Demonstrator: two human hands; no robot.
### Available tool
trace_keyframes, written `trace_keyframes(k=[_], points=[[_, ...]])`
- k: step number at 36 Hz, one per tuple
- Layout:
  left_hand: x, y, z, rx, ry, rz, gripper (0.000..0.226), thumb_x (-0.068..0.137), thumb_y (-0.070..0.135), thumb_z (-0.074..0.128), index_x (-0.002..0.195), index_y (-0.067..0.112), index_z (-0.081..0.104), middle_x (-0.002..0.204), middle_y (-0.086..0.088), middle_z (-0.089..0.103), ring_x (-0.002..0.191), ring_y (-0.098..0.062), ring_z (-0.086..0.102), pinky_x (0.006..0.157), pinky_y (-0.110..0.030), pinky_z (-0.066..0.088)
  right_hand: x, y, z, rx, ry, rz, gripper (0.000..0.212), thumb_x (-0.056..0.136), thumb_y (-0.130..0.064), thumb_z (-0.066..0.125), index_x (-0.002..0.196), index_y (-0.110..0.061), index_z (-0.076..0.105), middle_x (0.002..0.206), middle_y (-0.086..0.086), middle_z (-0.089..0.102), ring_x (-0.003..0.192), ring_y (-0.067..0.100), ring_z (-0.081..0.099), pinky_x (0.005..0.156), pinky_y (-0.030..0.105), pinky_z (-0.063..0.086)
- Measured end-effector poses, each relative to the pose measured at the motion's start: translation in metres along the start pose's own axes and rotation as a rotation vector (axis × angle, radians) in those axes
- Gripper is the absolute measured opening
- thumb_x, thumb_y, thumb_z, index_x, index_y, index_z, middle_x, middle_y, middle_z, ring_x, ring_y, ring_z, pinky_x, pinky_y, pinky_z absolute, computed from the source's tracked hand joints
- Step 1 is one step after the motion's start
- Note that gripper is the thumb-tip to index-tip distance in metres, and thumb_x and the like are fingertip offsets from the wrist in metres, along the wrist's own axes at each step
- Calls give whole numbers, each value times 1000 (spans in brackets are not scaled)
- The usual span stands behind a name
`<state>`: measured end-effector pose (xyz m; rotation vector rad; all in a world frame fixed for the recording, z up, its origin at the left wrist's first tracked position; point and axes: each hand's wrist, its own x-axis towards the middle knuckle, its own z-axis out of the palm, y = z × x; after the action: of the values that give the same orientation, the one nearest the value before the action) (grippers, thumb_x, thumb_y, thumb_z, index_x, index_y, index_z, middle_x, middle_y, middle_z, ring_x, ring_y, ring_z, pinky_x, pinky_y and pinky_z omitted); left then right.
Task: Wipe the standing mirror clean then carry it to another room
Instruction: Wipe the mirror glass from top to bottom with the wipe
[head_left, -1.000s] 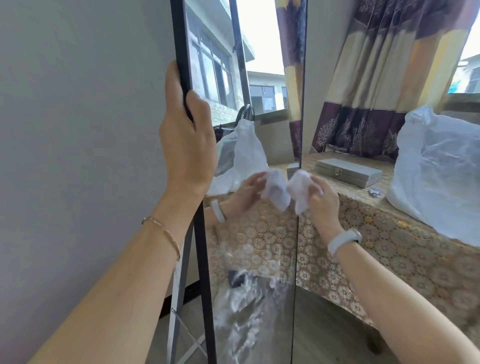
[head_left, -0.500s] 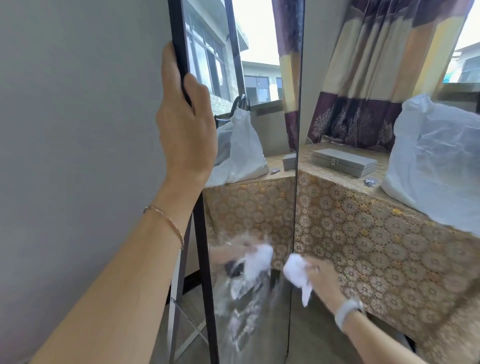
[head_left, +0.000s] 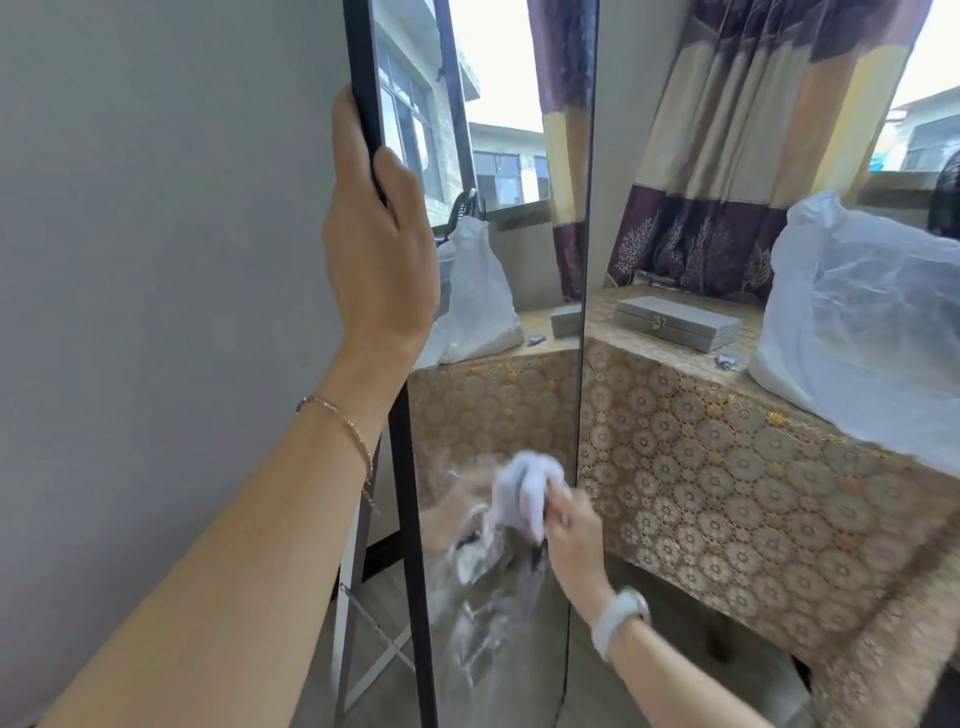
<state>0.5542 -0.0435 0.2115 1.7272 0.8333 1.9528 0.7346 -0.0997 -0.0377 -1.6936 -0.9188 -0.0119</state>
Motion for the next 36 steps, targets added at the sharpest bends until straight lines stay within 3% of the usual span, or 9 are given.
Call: trace_keyframes(k=[4, 10, 14, 18, 21, 24, 27, 32, 36], points=[[4, -6, 1, -169, -20, 132, 44, 98, 18, 26, 141, 8, 27, 132, 5, 49, 105, 4, 47, 83, 3, 31, -47, 50, -16, -141, -255, 260, 42, 88, -1, 49, 75, -40, 59, 74, 1, 49, 73, 17, 50, 66, 20, 36], [-40, -42, -5, 29, -20, 166, 39, 96, 20, 34, 131, 7, 43, 109, -14, 49, 99, -10, 32, 85, -9, 27, 1, -19, -42, -101, -30, 46, 34, 86, 3, 51, 106, -20, 65, 88, 3, 49, 78, 17, 48, 80, 34, 45], [-70, -60, -17, 20, -171, 124, 44, 95, 30, 37, 136, 16, 40, 105, -1, 38, 93, -10, 39, 82, -18, 40, 38, -110, -52, 132, 87, -231, 35, 87, -1, 53, 106, -31, 56, 85, -6, 46, 78, 14, 48, 67, 23, 45], [-81, -62, -30, -133, -314, 1, 40, 96, 27, 42, 134, 39, 35, 102, 13, 45, 82, 7, 48, 73, 0, 38, 48, -166, -42, 285, 70, -362, 36, 89, -3, 53, 114, -30, 51, 87, -7, 45, 72, -13, 49, 64, 7, 44], [-83, -59, -38, -196, -370, -32, 43, 96, 24, 42, 119, 56, 24, 122, -3, 59, 92, -2, 55, 74, 1, 38, 33, -153, -24, 268, 15, -341, 35, 89, -5, 52, 115, -29, 53, 89, -6, 49, 77, -4, 50, 72, 13, 49], [-81, -58, -44, -213, -388, -61, 44, 96, 23, 43, 130, 44, 25, 114, -19, 62, 92, -16, 58, 77, -16, 44, -8, -101, -11, 198, -27, -295, 29, 88, -7, 52, 110, -26, 60, 97, -4, 53, 86, 1, 53, 80, 19, 49], [-79, -60, -48, -231, -418, -74, 47, 96, 20, 42, 139, 31, 28, 95, -26, 57, 53, -2, 47, 54, -7, 38, -59, -31, -10, 65, -219, -83, 33, 86, -4, 57, 92, -34, 68, 94, -1, 56, 84, 11, 58, 73, 18, 49], [-76, -61, -52, -244, -465, -91, 48, 95, 23, 43, 140, 31, 28, 119, -32, 52, 52, 9, 46, 51, -8, 34, -87, 19, -43, -133, -514, 174, 54, 84, -2, 59, 64, -51, 67, 88, 5, 56, 80, 7, 55, 74, 16, 45], [-75, -59, -52, -282, -487, -108, 46, 95, 23, 44, 137, 35, 32, 65, -6, 52, 48, 4, 43, 52, -2, 34, -45, -35, -64, -134, -399, 71, 31, 87, -2, 53, 79, -30, 64, 98, 6, 55, 96, 24, 51, 83, 31, 49]])
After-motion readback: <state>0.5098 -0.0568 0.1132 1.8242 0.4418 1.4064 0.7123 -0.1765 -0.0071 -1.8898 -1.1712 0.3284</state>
